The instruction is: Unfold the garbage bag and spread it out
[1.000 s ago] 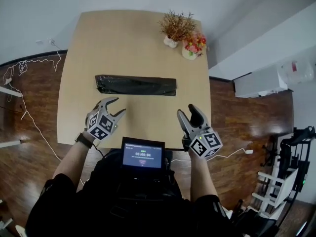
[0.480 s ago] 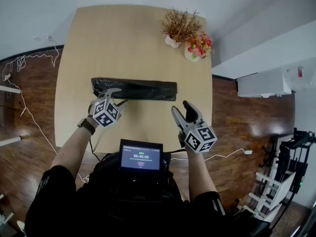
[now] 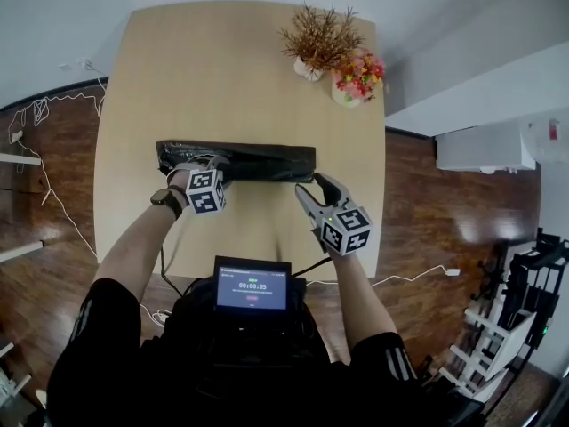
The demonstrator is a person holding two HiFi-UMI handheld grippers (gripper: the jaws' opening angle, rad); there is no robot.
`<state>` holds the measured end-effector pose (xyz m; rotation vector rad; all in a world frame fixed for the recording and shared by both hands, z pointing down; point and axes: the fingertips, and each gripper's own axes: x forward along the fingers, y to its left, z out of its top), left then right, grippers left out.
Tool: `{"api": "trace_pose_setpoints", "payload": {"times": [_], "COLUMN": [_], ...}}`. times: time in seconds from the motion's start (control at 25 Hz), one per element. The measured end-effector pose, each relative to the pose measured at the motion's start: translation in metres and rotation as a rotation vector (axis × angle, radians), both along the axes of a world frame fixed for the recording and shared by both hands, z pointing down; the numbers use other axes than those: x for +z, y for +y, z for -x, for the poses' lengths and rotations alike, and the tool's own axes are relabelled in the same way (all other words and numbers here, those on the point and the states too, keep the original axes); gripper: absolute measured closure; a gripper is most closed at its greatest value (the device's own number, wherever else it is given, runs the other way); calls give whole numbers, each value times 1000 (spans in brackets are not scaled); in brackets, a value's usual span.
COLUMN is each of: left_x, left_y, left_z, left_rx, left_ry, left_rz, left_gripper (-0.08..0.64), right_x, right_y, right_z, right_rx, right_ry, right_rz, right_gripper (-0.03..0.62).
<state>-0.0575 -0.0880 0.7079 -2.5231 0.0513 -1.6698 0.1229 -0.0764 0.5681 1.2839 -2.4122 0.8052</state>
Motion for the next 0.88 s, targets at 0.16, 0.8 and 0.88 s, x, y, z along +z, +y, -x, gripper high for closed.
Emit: {"api": "trace_pose_setpoints", "payload": {"times": [0.16,0.8,0.88], "left_x": [23,22,6], "left_y": [-2,3,-1], "left_z": [9,14,9], "left_rx": [24,-82,-142], "left_ry": [-62,-46,13], "left_rz": [24,207,247], "left_gripper": [447,557,557], "right_x": [21,53,52], "right_y": [2,2,1], "right_z": [5,13,13], "right_rx": [-17,-44,-46], "right_ry": [-4,-10,-9], "right_rz": [31,95,92], "right_gripper": [347,347,347]}}
